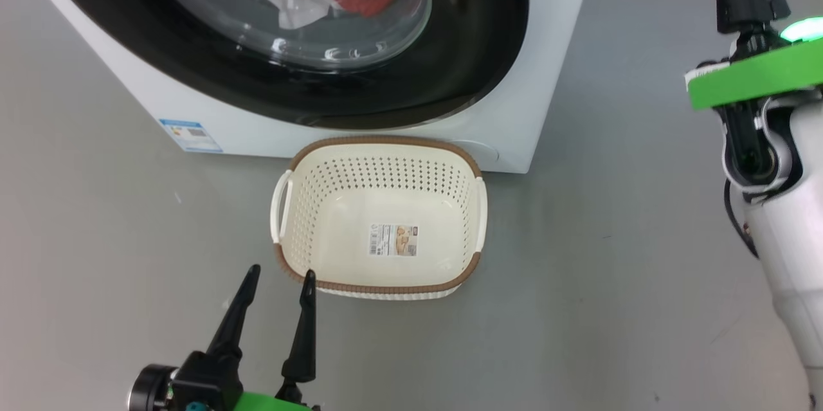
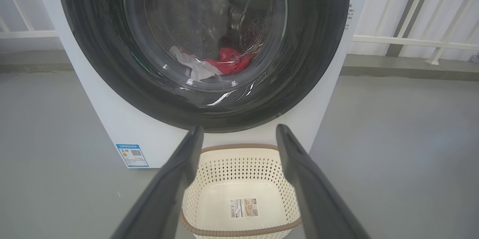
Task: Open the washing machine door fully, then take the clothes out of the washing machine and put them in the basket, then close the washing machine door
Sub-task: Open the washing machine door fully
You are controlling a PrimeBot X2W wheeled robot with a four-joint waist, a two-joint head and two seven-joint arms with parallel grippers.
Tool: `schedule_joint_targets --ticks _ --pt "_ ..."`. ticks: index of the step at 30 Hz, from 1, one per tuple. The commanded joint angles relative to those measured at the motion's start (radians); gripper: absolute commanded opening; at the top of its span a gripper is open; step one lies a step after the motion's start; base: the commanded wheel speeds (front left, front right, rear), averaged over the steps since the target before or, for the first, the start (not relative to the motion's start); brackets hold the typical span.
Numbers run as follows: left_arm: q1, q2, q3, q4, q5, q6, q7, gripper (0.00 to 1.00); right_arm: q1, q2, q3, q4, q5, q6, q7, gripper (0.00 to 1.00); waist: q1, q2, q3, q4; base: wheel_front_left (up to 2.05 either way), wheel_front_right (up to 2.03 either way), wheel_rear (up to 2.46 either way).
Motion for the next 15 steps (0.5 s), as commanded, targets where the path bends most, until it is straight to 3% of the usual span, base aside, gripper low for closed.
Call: schedule_joint_targets --ticks 1,7,15 --pt "-0.030 0.004 0.026 -0.020 -0.015 0.009 -0.012 1.00 -0.030 -0.006 0.028 -0.010 0.014 0.006 -0.005 0.00 0.0000 -0.0001 0.022 0.021 0.00 0.00 0.00" --pt "-0.057 0.004 0.004 -0.011 -0.024 0.007 -0.012 1.00 -0.133 -0.069 0.179 0.091 0.237 0.006 0.023 0.00 0.0000 -0.0001 0.051 0.049 0.00 0.00 0.00" --pt "-0.089 0.004 -0.032 -0.005 -0.046 0.010 -0.012 1.00 -0.238 -0.148 0.275 0.111 0.630 0.006 0.273 0.00 0.0000 -0.0001 0.095 0.086 0.00 0.00 0.00"
